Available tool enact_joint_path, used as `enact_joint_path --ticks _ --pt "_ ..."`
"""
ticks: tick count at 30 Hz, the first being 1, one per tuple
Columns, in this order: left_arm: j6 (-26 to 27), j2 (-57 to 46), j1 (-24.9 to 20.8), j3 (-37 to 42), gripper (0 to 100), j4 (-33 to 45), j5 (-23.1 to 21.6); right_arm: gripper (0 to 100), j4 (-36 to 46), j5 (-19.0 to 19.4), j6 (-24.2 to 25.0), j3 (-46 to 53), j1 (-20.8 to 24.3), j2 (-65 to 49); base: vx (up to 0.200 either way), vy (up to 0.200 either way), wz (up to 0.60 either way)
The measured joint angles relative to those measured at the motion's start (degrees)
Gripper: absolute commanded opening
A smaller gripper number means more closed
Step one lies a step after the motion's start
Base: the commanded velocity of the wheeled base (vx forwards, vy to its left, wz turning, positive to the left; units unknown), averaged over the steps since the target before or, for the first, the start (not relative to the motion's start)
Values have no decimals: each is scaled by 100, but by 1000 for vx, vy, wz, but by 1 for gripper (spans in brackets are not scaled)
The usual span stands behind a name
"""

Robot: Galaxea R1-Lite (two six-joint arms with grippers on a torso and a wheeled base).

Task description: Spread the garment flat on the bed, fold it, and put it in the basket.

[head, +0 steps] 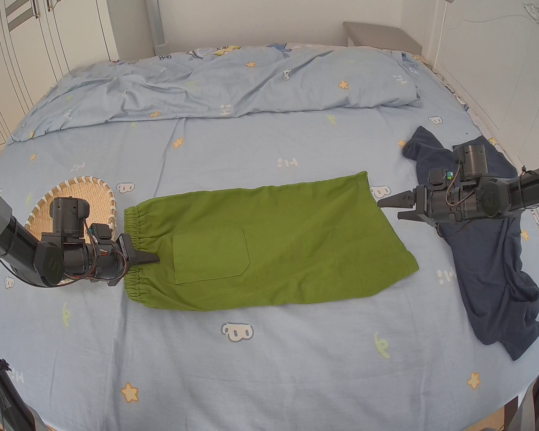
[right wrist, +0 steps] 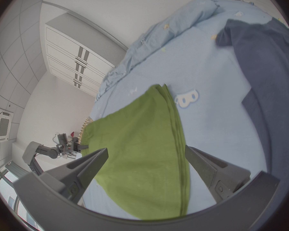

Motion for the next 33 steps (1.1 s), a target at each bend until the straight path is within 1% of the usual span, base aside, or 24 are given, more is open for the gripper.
enact_joint_path --ticks 5,19,33 --pt "-20 -155 0 38 0 -6 -6 100 286 -76 -212 -386 -21 494 0 0 0" --pt "-13 -246 -16 68 0 -15 -9 100 244 -82 -245 -507 -56 828 0 0 0" --pt "-13 -251 -30 74 0 -15 -9 100 210 -115 -293 -223 350 855 0 0 0"
